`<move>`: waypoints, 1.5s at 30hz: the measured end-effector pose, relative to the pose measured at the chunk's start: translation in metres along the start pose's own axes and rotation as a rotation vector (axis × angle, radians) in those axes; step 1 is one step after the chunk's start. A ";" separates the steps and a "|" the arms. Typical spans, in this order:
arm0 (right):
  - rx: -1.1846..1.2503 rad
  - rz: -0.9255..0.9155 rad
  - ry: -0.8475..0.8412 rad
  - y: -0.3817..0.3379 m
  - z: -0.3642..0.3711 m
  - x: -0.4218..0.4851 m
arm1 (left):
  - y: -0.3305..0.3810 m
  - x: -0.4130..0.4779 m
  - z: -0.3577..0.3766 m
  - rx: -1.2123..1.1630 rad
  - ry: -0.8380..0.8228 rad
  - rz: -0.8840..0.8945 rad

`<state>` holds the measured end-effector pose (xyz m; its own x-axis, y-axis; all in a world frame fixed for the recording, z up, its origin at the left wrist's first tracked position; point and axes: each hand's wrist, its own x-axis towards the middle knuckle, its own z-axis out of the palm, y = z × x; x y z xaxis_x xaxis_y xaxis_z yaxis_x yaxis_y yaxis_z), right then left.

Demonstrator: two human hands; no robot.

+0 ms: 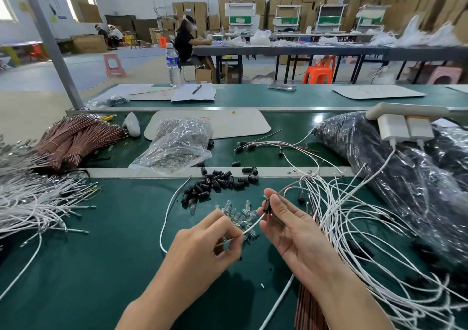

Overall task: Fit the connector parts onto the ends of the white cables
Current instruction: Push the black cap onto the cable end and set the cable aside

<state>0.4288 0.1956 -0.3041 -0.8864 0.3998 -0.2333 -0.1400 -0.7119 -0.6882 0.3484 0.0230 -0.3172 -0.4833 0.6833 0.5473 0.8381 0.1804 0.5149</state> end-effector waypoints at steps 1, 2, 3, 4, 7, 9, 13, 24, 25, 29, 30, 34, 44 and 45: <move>-0.004 0.001 -0.001 0.001 0.000 0.000 | 0.000 0.000 0.000 0.011 0.006 0.000; -0.010 0.003 -0.003 0.001 0.001 0.000 | 0.000 0.000 0.000 0.021 0.011 -0.001; -0.017 0.005 -0.006 0.002 0.001 -0.001 | 0.001 0.001 0.000 0.028 0.017 -0.003; -0.027 0.007 -0.011 0.002 0.001 0.000 | 0.001 0.001 0.000 0.032 0.023 -0.007; -0.055 0.006 -0.025 0.006 0.002 0.000 | 0.002 0.001 0.001 0.053 0.054 -0.027; -0.056 -0.003 -0.032 0.009 0.003 0.002 | 0.002 0.001 0.003 0.072 0.091 -0.046; 0.012 -0.020 -0.045 0.013 0.003 0.003 | 0.003 0.002 0.006 0.108 0.130 -0.058; 0.052 -0.038 -0.054 0.014 0.007 0.001 | 0.004 0.002 0.006 0.174 0.174 -0.070; 0.053 -0.041 -0.055 0.014 0.007 0.001 | 0.004 0.002 0.006 0.178 0.181 -0.078; 0.066 -0.053 -0.063 0.014 0.008 0.000 | 0.005 0.003 0.006 0.199 0.204 -0.080; 0.072 -0.056 -0.065 0.014 0.008 0.000 | 0.005 0.003 0.006 0.202 0.210 -0.077; 0.097 -0.066 -0.078 0.013 0.009 -0.001 | 0.005 0.003 0.007 0.210 0.214 -0.068; 0.066 -0.061 -0.097 0.015 0.010 -0.002 | 0.004 0.002 0.007 0.179 0.239 -0.067; 0.063 -0.056 -0.100 0.014 0.010 -0.002 | 0.004 0.002 0.007 0.164 0.242 -0.073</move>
<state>0.4241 0.1791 -0.3062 -0.9156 0.3826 -0.1236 -0.2152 -0.7260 -0.6531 0.3527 0.0300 -0.3188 -0.5734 0.4798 0.6641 0.8192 0.3481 0.4558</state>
